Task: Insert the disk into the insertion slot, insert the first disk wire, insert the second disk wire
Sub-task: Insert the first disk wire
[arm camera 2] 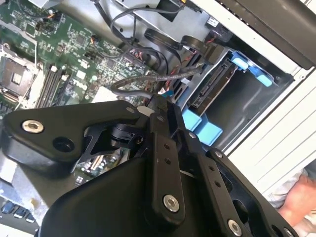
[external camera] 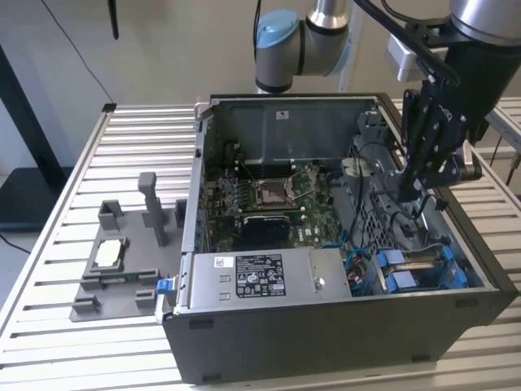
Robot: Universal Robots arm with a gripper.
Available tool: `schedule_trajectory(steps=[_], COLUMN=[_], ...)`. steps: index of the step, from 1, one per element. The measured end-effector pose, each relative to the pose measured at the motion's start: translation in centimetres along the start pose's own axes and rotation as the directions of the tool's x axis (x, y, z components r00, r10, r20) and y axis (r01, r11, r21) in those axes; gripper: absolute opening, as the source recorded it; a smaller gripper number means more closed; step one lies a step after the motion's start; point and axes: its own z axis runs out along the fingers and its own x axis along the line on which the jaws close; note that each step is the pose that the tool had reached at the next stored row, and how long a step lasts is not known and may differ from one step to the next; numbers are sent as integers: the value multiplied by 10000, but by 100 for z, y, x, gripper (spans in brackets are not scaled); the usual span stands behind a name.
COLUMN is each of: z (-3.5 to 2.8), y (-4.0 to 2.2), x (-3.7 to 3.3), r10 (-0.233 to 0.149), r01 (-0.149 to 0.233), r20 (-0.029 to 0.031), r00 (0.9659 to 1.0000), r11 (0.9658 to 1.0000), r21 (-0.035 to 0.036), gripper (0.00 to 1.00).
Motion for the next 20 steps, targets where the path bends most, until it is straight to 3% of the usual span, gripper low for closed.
schedule_trajectory(steps=[5, 20], z=[28, 82], y=[-1, -59], x=[7, 201], r10=[-8, -16], r01=[9, 18], r20=[-160, -286], r00=[9999, 9996], r11=[10000, 10000], r21=[70, 85], gripper=[19, 19])
